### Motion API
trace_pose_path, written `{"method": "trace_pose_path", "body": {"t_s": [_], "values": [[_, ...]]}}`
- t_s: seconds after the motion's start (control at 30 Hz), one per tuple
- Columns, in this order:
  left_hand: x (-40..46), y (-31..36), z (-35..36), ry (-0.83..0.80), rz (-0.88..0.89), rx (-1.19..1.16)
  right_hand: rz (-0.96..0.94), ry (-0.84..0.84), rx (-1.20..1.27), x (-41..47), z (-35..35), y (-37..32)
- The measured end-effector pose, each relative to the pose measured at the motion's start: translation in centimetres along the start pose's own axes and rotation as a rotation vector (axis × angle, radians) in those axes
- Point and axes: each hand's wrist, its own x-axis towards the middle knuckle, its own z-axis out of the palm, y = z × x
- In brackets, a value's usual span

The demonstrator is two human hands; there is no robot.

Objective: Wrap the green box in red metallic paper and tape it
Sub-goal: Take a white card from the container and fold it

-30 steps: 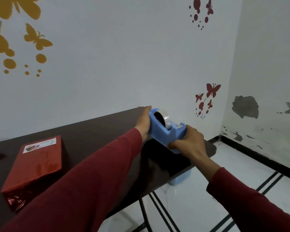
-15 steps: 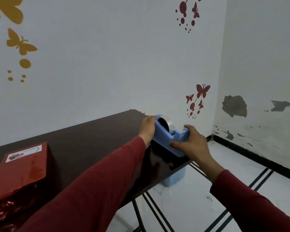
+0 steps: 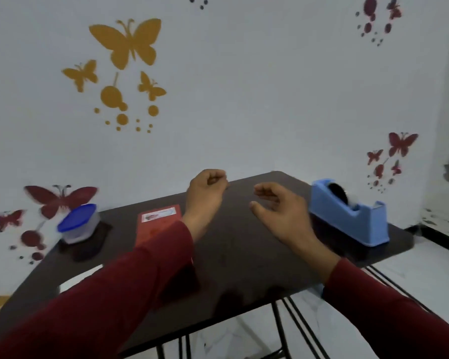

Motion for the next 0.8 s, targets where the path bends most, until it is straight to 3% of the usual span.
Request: {"method": "trace_pose_path", "body": {"t_s": [0.2,0.3,0.4,0.5,0.8], "values": [[-1.8,-4.0,-14.2,0.27,-0.148,0.092,0.209,-0.269,0.057,-1.2,10.2,-3.3],[-3.1,-8.2,-17.6,0.266,-0.37,0.122,0.386,-0.406,0.106,-2.5,13.9,-3.7],[-3.7,-11.1,-17.1,0.156,-0.571,-0.118,0.519,-0.477,0.229,-3.5,16.3,-3.7],[-3.1,-11.2,-14.8,0.177,-0.571,-0.282,0.574,-0.445,0.29,-3.2,17.9,-3.3],[6.5,-11.3,-9.7,0.149,-0.536,-0.282,0.607,-0.302,0.308,7.5,19.5,0.4]]}}
